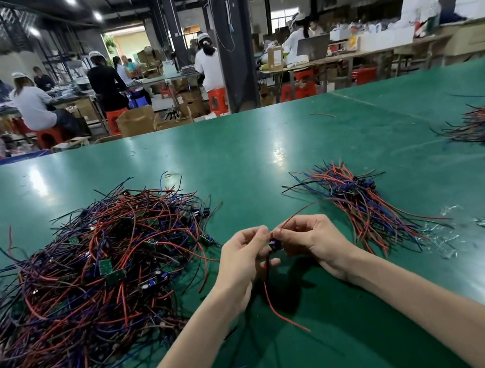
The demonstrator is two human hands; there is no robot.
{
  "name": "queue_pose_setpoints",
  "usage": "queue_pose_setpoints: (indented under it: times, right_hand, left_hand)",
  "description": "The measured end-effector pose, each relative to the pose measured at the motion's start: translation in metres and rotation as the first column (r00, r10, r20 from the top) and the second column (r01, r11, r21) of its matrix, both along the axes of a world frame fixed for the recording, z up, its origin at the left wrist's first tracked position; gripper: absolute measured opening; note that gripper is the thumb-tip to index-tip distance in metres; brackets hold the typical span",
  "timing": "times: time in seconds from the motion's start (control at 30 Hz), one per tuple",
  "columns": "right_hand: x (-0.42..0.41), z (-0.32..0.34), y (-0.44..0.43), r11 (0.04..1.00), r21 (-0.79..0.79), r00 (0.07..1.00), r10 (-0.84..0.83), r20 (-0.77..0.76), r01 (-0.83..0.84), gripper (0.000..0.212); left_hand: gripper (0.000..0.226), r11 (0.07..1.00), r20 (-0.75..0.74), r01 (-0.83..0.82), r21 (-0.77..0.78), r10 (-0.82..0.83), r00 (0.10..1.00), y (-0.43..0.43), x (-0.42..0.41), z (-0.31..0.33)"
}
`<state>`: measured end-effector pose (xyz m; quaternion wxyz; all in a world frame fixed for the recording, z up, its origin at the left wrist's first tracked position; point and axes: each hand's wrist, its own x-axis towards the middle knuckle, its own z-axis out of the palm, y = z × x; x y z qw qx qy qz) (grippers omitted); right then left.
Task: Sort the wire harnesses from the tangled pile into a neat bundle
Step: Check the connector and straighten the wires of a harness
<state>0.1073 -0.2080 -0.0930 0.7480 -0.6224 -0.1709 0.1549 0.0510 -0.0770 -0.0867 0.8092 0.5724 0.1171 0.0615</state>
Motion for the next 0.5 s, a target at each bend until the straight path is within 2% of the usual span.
queue_pose_setpoints:
  times: [0.1, 0.2, 0.37, 0.5]
  right_hand:
    - [0.0016, 0.0001, -0.0007, 0.998, -0.024, 0.998, -0.056, 0.014, 0.056, 0.014]
    - [0.0031, -0.0008, -0.0022, 0.995, -0.043, 0.996, -0.086, 0.010, 0.087, 0.018]
    - [0.0068, 0.0004, -0.0054, 0.994, -0.017, 0.994, -0.106, -0.014, 0.106, 0.012]
    - [0.0078, 0.0009, -0.0079, 0.995, 0.014, 0.995, -0.095, -0.040, 0.095, 0.011]
  left_hand:
    - [0.007, 0.991, -0.005, 0.113, 0.070, -0.113, 0.994, 0.0026, -0.0009, -0.0020]
    - [0.007, 0.979, 0.003, 0.145, 0.145, -0.147, 0.989, 0.0044, -0.0010, -0.0051]
    - [0.007, 0.974, 0.017, 0.176, 0.146, -0.180, 0.984, 0.0037, -0.0003, -0.0070]
    - [0.017, 0.981, 0.018, 0.154, 0.114, -0.157, 0.987, 0.0046, -0.0008, -0.0073]
